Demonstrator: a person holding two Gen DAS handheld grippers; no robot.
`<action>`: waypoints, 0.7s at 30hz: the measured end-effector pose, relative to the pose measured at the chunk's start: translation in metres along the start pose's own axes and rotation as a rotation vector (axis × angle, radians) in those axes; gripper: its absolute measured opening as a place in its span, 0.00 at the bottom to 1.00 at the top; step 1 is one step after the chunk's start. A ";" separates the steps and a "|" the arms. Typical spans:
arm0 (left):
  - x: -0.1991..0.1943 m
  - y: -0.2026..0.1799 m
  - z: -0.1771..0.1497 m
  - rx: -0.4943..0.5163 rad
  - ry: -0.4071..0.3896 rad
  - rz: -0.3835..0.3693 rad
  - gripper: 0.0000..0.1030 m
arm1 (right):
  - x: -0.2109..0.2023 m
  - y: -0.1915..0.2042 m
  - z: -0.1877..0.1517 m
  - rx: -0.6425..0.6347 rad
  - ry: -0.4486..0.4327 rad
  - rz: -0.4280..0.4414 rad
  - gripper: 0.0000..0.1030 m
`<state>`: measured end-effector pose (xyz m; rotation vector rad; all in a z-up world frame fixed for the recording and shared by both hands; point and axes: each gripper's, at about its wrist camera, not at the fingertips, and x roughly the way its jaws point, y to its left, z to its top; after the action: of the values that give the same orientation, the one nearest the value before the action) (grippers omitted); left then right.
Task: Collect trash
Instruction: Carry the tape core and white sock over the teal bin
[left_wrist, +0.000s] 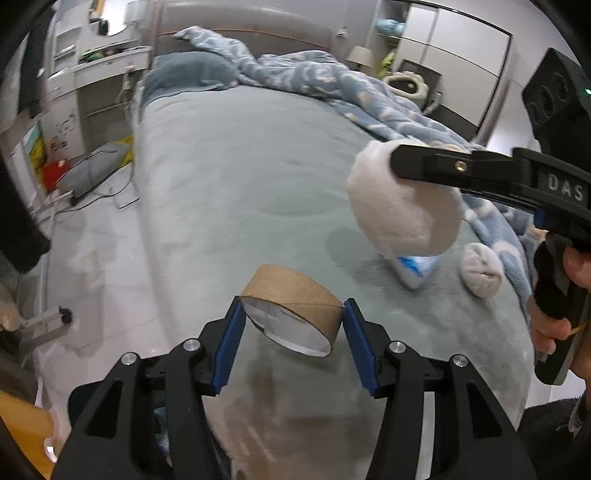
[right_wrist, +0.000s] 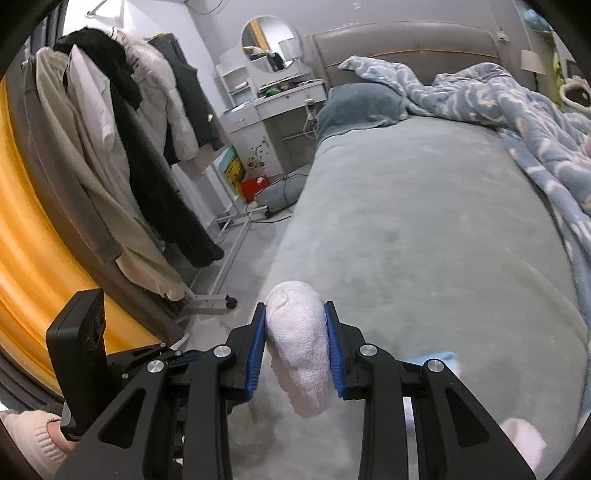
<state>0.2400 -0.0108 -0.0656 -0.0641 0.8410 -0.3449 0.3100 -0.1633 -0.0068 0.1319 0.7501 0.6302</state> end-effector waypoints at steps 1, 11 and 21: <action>-0.002 0.005 -0.001 -0.008 0.000 0.008 0.55 | 0.004 0.006 0.002 -0.005 0.001 0.007 0.30; -0.022 0.067 -0.016 -0.091 0.030 0.085 0.55 | 0.040 0.063 0.011 -0.063 0.022 0.053 0.30; -0.032 0.120 -0.038 -0.167 0.101 0.143 0.55 | 0.080 0.115 0.006 -0.131 0.074 0.094 0.30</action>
<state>0.2253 0.1160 -0.0906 -0.1421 0.9679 -0.1435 0.3028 -0.0240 -0.0120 0.0240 0.7747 0.7746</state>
